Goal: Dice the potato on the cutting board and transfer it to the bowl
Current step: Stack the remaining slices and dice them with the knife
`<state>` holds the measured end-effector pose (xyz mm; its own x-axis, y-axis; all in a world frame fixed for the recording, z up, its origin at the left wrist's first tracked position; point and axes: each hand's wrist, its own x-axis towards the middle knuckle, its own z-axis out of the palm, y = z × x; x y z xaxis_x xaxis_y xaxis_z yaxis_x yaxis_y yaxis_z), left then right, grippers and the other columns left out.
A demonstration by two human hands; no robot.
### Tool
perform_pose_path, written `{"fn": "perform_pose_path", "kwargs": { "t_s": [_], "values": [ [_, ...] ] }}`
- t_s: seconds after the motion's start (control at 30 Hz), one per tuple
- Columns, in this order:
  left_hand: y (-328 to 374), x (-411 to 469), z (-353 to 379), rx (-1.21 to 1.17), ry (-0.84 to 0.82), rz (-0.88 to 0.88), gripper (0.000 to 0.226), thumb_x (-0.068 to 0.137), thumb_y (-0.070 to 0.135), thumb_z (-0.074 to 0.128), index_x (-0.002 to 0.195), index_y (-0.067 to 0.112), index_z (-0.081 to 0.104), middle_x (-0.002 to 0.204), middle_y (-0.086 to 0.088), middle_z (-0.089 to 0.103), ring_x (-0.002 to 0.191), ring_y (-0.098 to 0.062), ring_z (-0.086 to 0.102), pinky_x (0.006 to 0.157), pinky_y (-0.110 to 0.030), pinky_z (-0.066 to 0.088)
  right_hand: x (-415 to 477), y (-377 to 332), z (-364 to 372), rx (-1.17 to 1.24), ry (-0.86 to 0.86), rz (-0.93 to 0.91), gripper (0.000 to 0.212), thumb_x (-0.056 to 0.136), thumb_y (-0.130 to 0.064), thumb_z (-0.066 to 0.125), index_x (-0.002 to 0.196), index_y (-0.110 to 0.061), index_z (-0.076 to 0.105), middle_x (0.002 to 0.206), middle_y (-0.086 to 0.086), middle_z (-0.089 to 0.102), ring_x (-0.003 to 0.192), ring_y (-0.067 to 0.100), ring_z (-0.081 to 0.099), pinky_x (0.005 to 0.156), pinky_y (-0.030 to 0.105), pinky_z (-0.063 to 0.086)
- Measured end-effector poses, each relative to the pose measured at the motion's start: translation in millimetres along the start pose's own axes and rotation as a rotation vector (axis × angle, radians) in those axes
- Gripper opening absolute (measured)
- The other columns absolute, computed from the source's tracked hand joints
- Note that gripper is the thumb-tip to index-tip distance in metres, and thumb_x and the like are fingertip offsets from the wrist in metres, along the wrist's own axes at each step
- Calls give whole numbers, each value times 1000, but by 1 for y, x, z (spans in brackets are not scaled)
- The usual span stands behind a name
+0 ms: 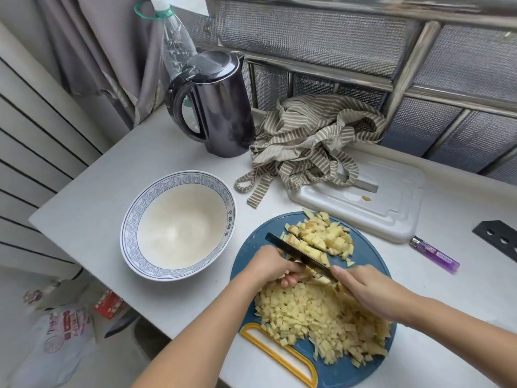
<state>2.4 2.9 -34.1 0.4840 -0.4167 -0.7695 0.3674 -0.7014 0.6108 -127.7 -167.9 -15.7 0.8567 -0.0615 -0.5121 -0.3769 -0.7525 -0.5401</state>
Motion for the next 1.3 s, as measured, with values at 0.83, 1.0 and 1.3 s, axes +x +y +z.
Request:
{"fn": "perform_pose_path", "kwargs": {
  "t_s": [0.83,1.0,1.3],
  "values": [
    [4,-4,10,22,53,-60,30,86,29,72,86,-1,70,66,-6,67,40,-7,55,38,-15,38,20,3,-2,-91,-16,-45,57,98,-58,20,63,-14,29,58,1,28,50,15,25,54,28,28],
    [6,-10,11,-98,20,-99,20,90,18,68,79,1,66,65,-7,66,39,-6,56,39,-12,41,11,16,-11,26,-47,40,55,94,-63,27,67,-16,32,65,-1,31,56,13,30,59,28,28],
    [5,-11,8,-141,0,-144,12,90,8,65,84,-2,69,67,-10,69,39,-8,55,39,-14,42,-3,14,-12,142,-73,-15,60,88,-67,26,67,-14,41,56,-2,39,45,9,33,49,17,32]
  ]
}}
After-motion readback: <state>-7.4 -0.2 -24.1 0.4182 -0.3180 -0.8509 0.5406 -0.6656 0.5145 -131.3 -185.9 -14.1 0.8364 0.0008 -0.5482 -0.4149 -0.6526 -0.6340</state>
